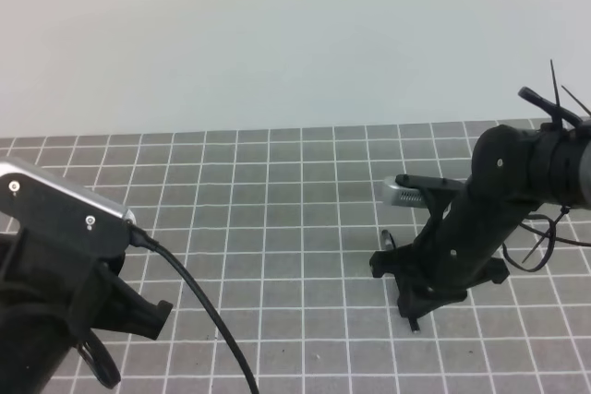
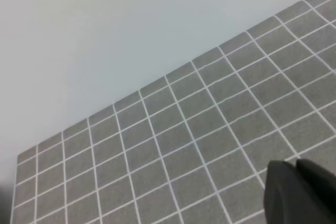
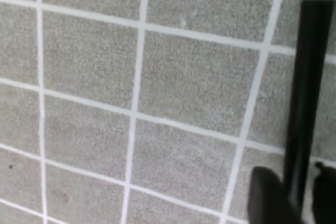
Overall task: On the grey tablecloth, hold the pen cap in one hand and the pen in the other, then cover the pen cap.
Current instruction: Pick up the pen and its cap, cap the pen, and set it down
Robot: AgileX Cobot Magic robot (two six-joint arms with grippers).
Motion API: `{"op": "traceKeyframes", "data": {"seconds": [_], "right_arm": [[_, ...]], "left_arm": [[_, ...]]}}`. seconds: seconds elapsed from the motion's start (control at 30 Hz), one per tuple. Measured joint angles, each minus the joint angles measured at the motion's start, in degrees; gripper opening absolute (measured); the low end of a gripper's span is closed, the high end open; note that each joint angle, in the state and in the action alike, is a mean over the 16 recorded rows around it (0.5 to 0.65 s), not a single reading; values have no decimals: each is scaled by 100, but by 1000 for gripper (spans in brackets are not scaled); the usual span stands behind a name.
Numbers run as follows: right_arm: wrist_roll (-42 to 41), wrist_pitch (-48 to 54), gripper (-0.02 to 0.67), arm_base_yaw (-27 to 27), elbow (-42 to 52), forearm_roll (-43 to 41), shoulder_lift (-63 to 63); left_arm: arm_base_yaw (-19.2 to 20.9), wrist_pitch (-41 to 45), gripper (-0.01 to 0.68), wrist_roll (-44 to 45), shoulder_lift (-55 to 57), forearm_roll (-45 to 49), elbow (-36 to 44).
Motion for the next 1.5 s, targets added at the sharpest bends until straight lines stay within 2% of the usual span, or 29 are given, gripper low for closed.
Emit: {"op": "traceKeyframes", "data": {"seconds": [0.27, 0.43, 0.53, 0.87, 1.0, 1.2, 1.5], "right_arm": [[-10, 116, 381, 0, -5, -25, -160], [-10, 153, 425, 0, -8, -131, -600], [-10, 189, 385, 3, -8, -266, -1009], [-60, 506, 112, 39, 27, -1048, -2796], [-153, 568, 29, 65, 192, -1321, -3543], [-349, 320, 1, 94, 908, -1514, -4747], [-632, -391, 1, 114, 2849, -1532, -6735]], "left_arm": [[-6, 77, 1, 15, -37, 2, -13], [-7, 148, 1, 117, -207, -84, -45], [-7, 243, 1, 293, -399, -173, -63], [-7, 761, 1, 1152, -1381, -462, -35], [-7, 1090, 1, 1477, -1806, -488, 113], [-7, 1450, 1, 1779, -2367, -488, 403], [-7, 1629, 1, 1780, -2971, -488, 832]]}}
